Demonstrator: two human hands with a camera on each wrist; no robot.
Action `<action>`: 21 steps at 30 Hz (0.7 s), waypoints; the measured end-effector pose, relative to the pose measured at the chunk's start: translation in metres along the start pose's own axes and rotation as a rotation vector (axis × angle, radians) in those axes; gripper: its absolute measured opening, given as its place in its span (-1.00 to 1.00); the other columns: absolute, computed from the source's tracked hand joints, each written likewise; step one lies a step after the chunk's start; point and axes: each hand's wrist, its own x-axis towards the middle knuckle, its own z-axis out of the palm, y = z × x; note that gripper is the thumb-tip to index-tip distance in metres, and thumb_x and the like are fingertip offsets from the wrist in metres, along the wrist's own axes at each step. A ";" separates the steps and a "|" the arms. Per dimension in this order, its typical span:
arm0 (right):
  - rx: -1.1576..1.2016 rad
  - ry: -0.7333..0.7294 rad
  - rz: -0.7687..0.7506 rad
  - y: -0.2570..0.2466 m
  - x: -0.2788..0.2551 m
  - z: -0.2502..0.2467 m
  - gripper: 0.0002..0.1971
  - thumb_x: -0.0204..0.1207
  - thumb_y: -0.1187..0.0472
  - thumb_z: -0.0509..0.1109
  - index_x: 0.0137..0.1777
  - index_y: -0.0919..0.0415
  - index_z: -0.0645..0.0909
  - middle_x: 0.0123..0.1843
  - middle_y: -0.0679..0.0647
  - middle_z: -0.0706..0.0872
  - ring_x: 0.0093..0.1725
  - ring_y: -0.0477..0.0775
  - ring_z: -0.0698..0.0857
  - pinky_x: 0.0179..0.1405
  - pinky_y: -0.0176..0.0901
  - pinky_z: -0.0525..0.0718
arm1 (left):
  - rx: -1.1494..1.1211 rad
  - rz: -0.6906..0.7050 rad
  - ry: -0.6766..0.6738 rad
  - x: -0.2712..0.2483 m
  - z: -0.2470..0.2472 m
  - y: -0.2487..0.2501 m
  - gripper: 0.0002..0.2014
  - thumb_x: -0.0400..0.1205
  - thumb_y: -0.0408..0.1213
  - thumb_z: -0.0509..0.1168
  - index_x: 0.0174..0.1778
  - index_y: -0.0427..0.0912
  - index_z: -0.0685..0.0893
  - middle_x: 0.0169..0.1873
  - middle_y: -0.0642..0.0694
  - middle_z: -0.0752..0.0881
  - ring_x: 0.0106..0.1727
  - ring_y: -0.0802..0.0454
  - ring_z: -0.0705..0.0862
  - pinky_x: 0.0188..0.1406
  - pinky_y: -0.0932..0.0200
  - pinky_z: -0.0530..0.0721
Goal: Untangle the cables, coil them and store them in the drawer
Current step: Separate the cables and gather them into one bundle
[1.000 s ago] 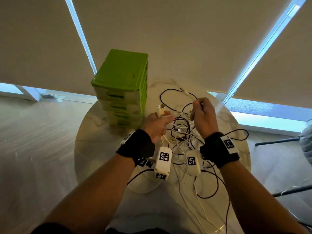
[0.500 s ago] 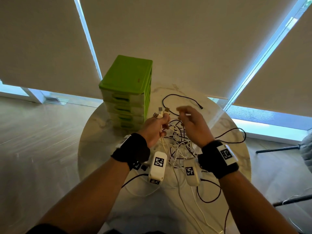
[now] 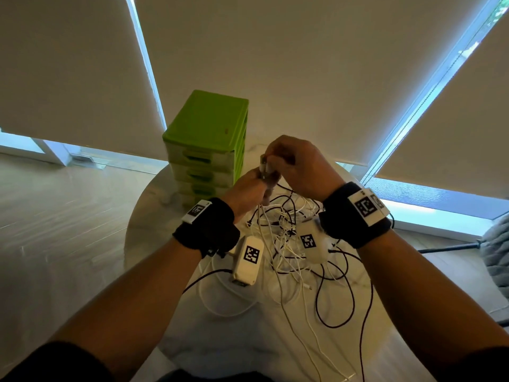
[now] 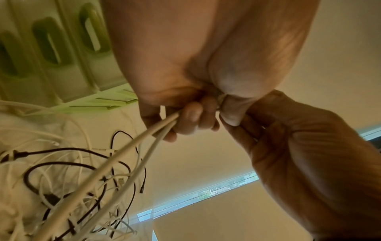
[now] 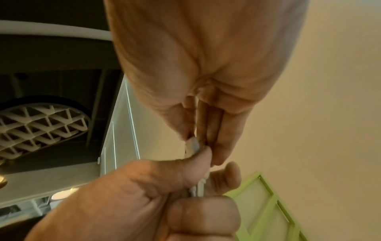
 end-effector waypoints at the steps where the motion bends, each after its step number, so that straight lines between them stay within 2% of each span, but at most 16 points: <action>1: 0.005 0.008 0.010 0.000 0.001 -0.001 -0.77 0.60 0.33 0.26 0.16 0.13 0.66 0.00 -0.01 0.80 -0.02 -0.09 0.75 0.05 -0.21 0.73 | 0.027 0.007 -0.022 -0.001 -0.001 0.003 -0.76 0.75 -0.31 0.12 -0.27 -0.12 0.39 -0.49 -0.02 0.30 -0.48 0.11 0.26 -0.36 0.18 0.35; 3: -0.024 -0.012 0.015 -0.003 0.001 -0.002 -0.65 0.62 0.38 0.19 0.30 0.13 0.65 0.10 0.01 0.78 0.09 -0.10 0.73 0.14 -0.27 0.68 | 0.057 0.011 -0.059 -0.003 -0.003 0.007 -0.76 0.75 -0.29 0.12 -0.26 -0.10 0.39 -0.50 0.01 0.29 -0.49 0.13 0.25 -0.37 0.18 0.34; 5: -0.043 -0.031 0.015 -0.004 0.000 -0.003 -0.64 0.62 0.41 0.18 0.28 0.16 0.69 0.11 -0.01 0.77 0.13 -0.09 0.70 0.22 -0.24 0.63 | 0.062 0.008 -0.078 -0.004 -0.004 0.008 -0.76 0.74 -0.30 0.14 -0.28 -0.08 0.39 -0.52 0.05 0.28 -0.51 0.14 0.24 -0.37 0.17 0.33; 8: 0.026 -0.037 0.042 -0.005 -0.002 -0.003 -0.70 0.62 0.40 0.25 0.19 0.17 0.74 0.02 -0.06 0.76 0.10 -0.08 0.72 0.17 -0.25 0.66 | 0.122 0.016 -0.070 -0.003 -0.005 0.008 -0.76 0.70 -0.29 0.19 -0.31 -0.11 0.42 -0.56 0.05 0.31 -0.49 0.10 0.25 -0.38 0.16 0.35; 12: 0.179 0.113 -0.036 -0.003 -0.005 0.000 -0.79 0.55 0.38 0.40 0.13 0.18 0.74 -0.03 -0.04 0.78 0.04 -0.14 0.75 0.13 -0.29 0.69 | 0.143 0.024 -0.013 0.001 -0.007 0.013 -0.71 0.70 -0.23 0.19 -0.35 -0.10 0.39 -0.53 -0.02 0.26 -0.52 0.09 0.22 -0.47 0.17 0.35; 14: 0.300 0.159 -0.037 0.006 -0.008 0.005 -0.75 0.59 0.28 0.39 0.23 0.04 0.64 0.06 -0.01 0.76 0.07 -0.16 0.74 0.06 -0.36 0.66 | 0.045 0.020 0.025 0.004 -0.011 0.017 -0.68 0.70 -0.24 0.18 -0.40 -0.05 0.36 -0.58 0.04 0.24 -0.56 0.10 0.19 -0.48 0.16 0.33; 16: 0.303 0.059 0.065 0.022 -0.012 0.012 -0.74 0.68 0.12 0.26 0.32 -0.11 0.53 0.14 -0.06 0.69 0.09 -0.17 0.68 0.00 -0.40 0.59 | -0.083 0.026 0.041 0.006 -0.017 0.022 -0.59 0.72 -0.12 0.19 -0.49 0.01 0.34 -0.64 0.10 0.21 -0.61 0.13 0.15 -0.52 0.20 0.31; 17: 0.259 -0.067 0.142 0.038 -0.016 0.018 -0.74 0.69 0.04 0.23 0.33 -0.14 0.53 0.13 -0.11 0.67 0.08 -0.20 0.65 0.00 -0.39 0.56 | -0.145 0.035 0.038 0.007 -0.019 0.025 -0.55 0.72 -0.06 0.18 -0.52 0.03 0.30 -0.65 0.10 0.19 -0.63 0.13 0.13 -0.53 0.21 0.30; 19: -0.032 -0.364 0.252 0.075 -0.025 0.034 -0.74 0.60 -0.10 0.31 0.21 -0.09 0.66 0.09 -0.13 0.67 0.06 -0.18 0.63 0.07 -0.23 0.58 | -0.261 0.062 0.021 0.008 -0.023 0.033 -0.52 0.74 -0.03 0.16 -0.53 0.03 0.24 -0.66 0.09 0.15 -0.64 0.12 0.09 -0.51 0.17 0.26; 20: -0.237 -0.442 0.284 0.097 -0.031 0.042 -0.72 0.55 -0.15 0.35 0.11 -0.04 0.71 0.08 -0.06 0.67 0.09 -0.06 0.64 0.12 -0.07 0.61 | -0.308 0.075 0.011 0.008 -0.024 0.038 -0.52 0.74 -0.02 0.14 -0.52 0.02 0.22 -0.67 0.09 0.14 -0.64 0.12 0.09 -0.51 0.15 0.25; 21: -0.394 -0.436 0.330 0.118 -0.037 0.047 -0.70 0.54 -0.16 0.35 0.05 0.01 0.73 0.08 0.01 0.65 0.13 0.04 0.61 0.18 0.04 0.60 | -0.346 0.085 0.001 0.008 -0.026 0.043 -0.52 0.74 -0.01 0.13 -0.51 0.02 0.21 -0.67 0.10 0.14 -0.65 0.13 0.08 -0.53 0.17 0.23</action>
